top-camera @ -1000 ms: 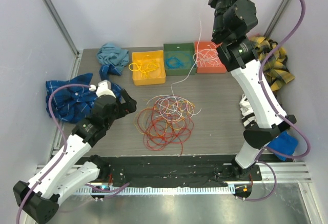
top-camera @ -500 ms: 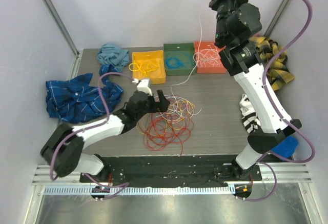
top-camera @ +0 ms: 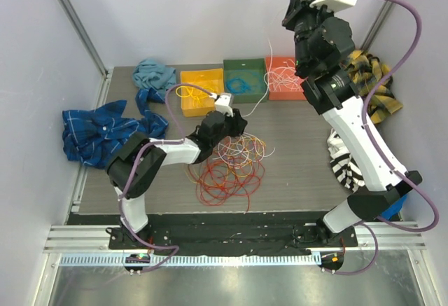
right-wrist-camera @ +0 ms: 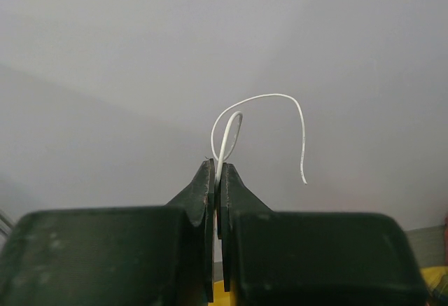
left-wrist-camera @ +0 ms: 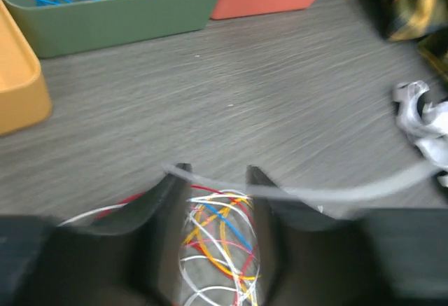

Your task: Untangle the cables

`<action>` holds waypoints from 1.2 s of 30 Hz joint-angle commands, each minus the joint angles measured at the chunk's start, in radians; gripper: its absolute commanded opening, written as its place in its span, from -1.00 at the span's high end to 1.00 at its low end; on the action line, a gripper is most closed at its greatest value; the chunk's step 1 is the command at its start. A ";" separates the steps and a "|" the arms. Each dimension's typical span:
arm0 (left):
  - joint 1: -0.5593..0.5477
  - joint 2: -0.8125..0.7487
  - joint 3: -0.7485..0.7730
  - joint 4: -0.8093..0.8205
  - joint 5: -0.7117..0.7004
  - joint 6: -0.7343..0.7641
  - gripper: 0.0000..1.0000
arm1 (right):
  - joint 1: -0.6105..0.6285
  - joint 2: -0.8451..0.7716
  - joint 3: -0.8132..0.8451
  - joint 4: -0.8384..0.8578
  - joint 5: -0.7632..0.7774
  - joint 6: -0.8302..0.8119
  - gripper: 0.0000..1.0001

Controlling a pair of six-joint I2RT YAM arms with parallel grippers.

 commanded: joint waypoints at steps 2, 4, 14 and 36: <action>0.004 -0.046 0.053 -0.017 -0.098 0.033 1.00 | 0.003 -0.094 -0.031 0.053 0.010 0.012 0.99; 0.004 -0.115 0.046 -0.057 -0.135 0.051 1.00 | 0.003 -0.115 -0.054 0.053 0.016 0.021 0.99; 0.004 -0.436 0.274 -0.405 -0.247 0.150 1.00 | 0.002 -0.290 -0.370 0.062 0.027 0.147 0.99; 0.004 -0.532 0.373 -0.588 -0.101 0.039 0.87 | 0.002 -0.550 -0.609 -0.122 0.051 0.165 0.99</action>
